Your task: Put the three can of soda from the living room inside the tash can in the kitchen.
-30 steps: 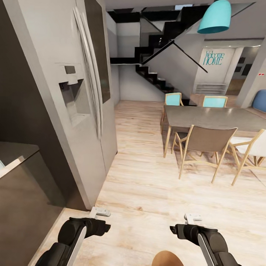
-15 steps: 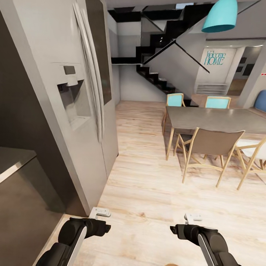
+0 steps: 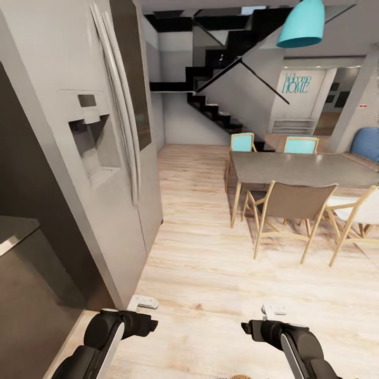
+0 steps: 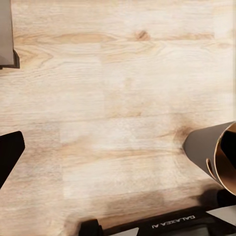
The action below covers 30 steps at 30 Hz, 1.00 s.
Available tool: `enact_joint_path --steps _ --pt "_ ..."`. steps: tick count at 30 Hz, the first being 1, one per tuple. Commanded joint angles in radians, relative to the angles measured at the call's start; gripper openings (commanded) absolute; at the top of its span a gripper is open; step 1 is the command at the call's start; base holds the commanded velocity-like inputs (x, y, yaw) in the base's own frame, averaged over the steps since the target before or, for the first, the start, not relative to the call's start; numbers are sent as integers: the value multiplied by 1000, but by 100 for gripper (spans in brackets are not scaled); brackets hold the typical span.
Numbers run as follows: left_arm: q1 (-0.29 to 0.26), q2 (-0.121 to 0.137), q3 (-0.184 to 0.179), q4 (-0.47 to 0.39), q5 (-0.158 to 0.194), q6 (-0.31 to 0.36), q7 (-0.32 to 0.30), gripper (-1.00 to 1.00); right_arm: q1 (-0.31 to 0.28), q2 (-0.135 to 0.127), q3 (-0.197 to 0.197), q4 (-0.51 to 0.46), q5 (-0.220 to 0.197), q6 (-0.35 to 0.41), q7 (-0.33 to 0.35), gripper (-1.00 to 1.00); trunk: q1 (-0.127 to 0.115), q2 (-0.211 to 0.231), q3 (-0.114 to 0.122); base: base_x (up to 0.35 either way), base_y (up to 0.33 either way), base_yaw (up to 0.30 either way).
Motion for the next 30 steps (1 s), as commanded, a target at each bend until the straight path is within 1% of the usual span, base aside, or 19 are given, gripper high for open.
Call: enact_joint_path --steps 1,9,16,30 --pt "0 0 -1 -1 0 0 0 100 0 0 0 1 0 0 0 100 0 0 0 -26 -25 -47" --pt "0 0 -2 0 -1 0 0 100 0 1 0 2 0 0 0 100 0 0 0 -18 -14 -17" --pt "1 1 -3 0 0 0 1 100 0 1 0 2 0 0 0 100 0 0 0 -117 -68 -2" --pt "1 1 -3 0 0 0 1 100 0 1 0 5 1 0 -1 100 0 0 0 -28 -8 0"
